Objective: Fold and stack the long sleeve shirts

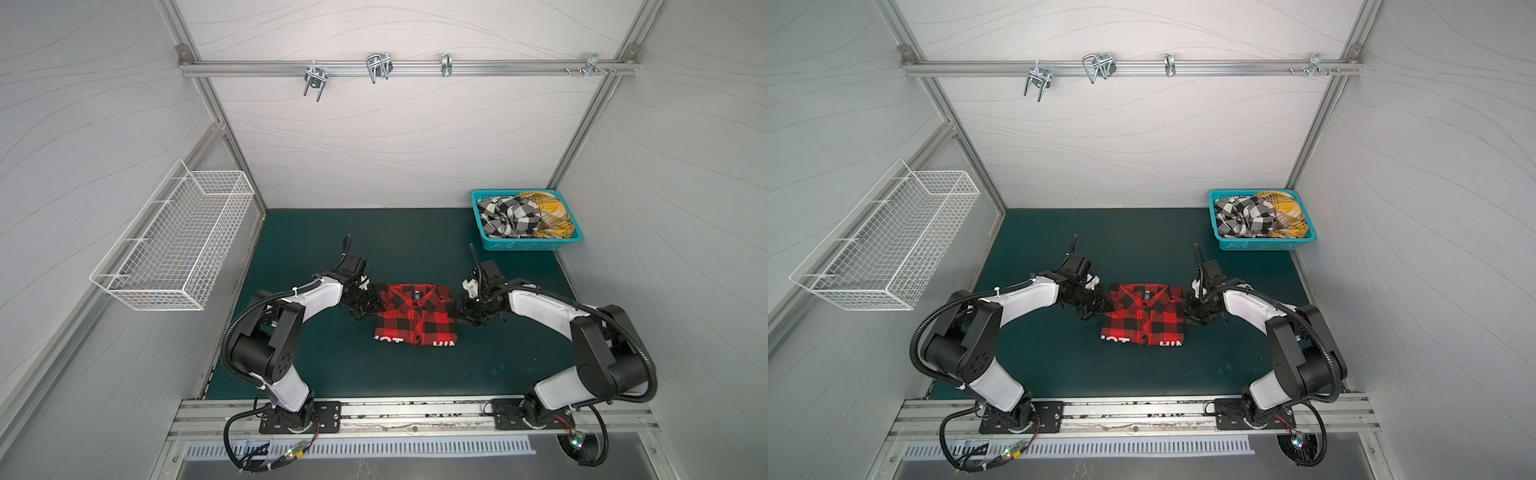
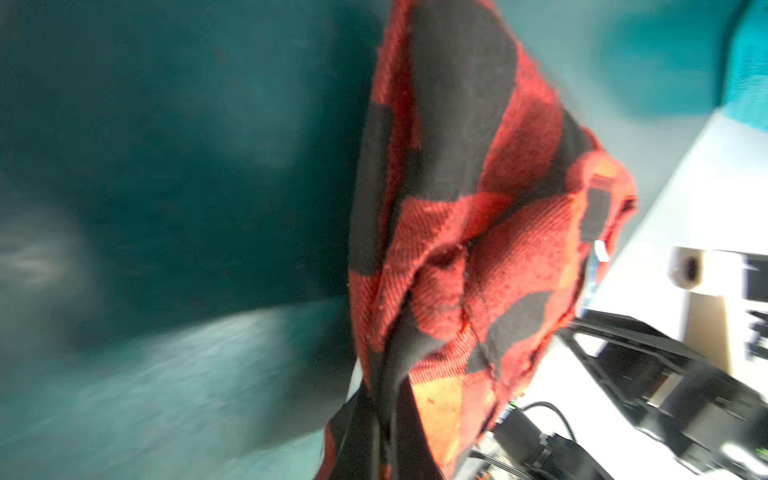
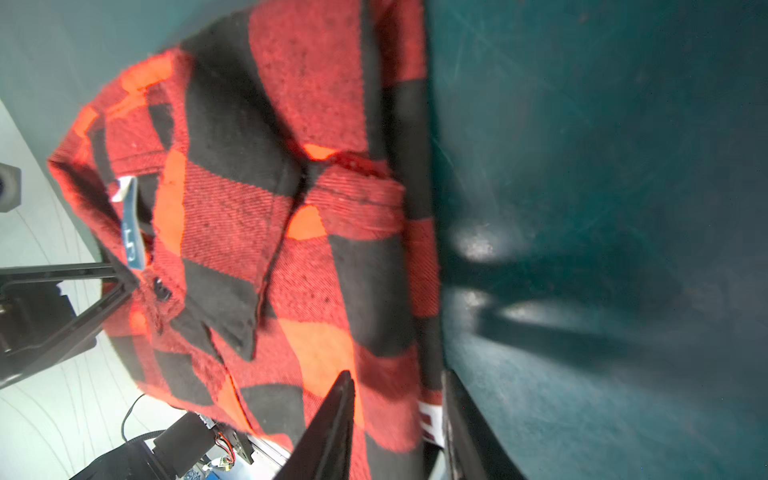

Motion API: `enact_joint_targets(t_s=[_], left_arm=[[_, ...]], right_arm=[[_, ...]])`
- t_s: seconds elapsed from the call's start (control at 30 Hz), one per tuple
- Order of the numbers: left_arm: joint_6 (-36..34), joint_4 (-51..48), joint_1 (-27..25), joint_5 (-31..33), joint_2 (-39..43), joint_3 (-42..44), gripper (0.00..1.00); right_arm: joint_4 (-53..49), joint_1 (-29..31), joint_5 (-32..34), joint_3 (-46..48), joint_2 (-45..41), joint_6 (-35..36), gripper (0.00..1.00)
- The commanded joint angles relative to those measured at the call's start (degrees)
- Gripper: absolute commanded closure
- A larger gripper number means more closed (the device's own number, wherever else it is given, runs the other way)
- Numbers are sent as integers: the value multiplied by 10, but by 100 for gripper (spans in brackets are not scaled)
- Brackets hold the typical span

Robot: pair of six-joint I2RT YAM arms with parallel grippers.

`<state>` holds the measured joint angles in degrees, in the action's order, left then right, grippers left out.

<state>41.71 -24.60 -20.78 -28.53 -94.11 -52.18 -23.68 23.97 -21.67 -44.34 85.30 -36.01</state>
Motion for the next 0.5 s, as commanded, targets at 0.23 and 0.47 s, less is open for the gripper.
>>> enact_joint_targets(t_s=[0.23, 0.47], left_arm=[[-115, -157, 9, 143, -3, -86, 100], [-148, -197, 44, 228, 10, -114, 100]], right_arm=[[14, -4, 14, 34, -64, -7, 63], [18, -5, 15, 46, -81, -11, 63]])
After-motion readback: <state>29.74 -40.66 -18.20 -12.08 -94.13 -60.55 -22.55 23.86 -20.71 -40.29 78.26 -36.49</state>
